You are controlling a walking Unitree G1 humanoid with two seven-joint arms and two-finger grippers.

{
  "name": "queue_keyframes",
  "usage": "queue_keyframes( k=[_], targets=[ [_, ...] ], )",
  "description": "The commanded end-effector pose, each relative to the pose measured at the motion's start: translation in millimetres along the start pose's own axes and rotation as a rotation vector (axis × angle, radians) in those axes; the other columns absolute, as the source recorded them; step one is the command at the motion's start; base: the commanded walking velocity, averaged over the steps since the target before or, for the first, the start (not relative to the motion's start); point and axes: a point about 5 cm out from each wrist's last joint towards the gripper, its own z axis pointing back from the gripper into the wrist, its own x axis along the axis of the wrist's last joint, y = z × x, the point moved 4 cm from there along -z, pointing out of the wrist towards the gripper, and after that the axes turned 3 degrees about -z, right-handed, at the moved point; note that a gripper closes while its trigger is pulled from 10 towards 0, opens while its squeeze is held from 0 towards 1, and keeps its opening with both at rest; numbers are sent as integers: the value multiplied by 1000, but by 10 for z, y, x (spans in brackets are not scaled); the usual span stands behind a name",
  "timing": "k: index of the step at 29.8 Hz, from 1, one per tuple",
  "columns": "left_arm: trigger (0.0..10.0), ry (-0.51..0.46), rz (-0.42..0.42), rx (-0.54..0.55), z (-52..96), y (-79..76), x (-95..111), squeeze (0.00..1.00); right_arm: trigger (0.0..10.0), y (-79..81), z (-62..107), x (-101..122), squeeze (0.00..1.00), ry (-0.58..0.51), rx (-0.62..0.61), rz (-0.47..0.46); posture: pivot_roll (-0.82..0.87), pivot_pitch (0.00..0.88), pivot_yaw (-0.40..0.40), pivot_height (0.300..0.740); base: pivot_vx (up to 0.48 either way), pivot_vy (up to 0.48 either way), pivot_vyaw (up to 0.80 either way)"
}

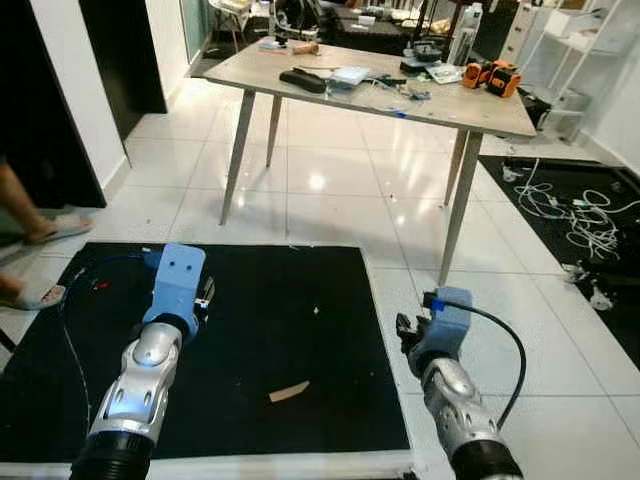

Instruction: Picking trash to rubbish bin

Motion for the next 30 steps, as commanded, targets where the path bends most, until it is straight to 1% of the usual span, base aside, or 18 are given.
queue_keyframes(
  k=[1,3,5,8,10,12,13,14,16,19,20,22,30],
  targets=[
    [10000,-17,25,-12,-29,-13,48,0,10000,57,-28,139,0,-50,45,4,-13,29,-18,740,0,0,0],
    [10000,-9,20,-38,-52,-62,24,0,10000,30,-36,103,0,-29,44,6,-10,19,-29,740,0,0,0],
    [10000,-10,-16,-68,-48,-126,9,0,10000,-44,18,-53,0,12,10,8,-7,22,-30,740,0,0,0],
    [10000,6,24,-73,-25,-136,-39,0,10000,-49,83,-171,0,34,-2,-5,-20,31,-21,740,0,0,0],
    [10000,12,19,-81,-6,-155,-86,0,10000,-90,135,-251,0,50,-24,-16,-15,21,-22,740,0,0,0],
    [10000,24,46,-111,2,-200,-99,0,10000,-148,180,-320,0,63,-52,-23,-13,27,-27,740,0,0,0],
    [10000,24,46,-111,2,-200,-99,0,10000,-148,180,-320,0,63,-52,-23,-13,27,-27,740,0,0,0],
    [10000,9,63,-122,6,-214,-51,0,10000,-191,214,-356,0,63,-81,-5,-16,26,-32,740,0,0,0],
    [10000,-17,96,-119,2,-212,11,0,10000,-224,272,-407,0,60,-112,-2,-25,28,-24,740,0,0,0],
    [10000,-44,98,-98,-17,-193,57,0,10000,-215,305,-400,0,40,-116,-3,-26,29,-27,740,0,0,0],
    [10000,-57,121,-102,-16,-201,95,0,10000,-201,307,-400,0,37,-108,2,-28,27,-24,740,0,0,0],
    [10000,-88,137,-110,-11,-205,159,0,10000,-166,308,-402,0,35,-93,10,-39,24,-13,740,319,0,0],
    [10000,-90,140,-124,-21,-245,180,0,10000,-161,300,-339,0,13,-95,17,-42,20,-14,740,399,0,0]
  ],
)
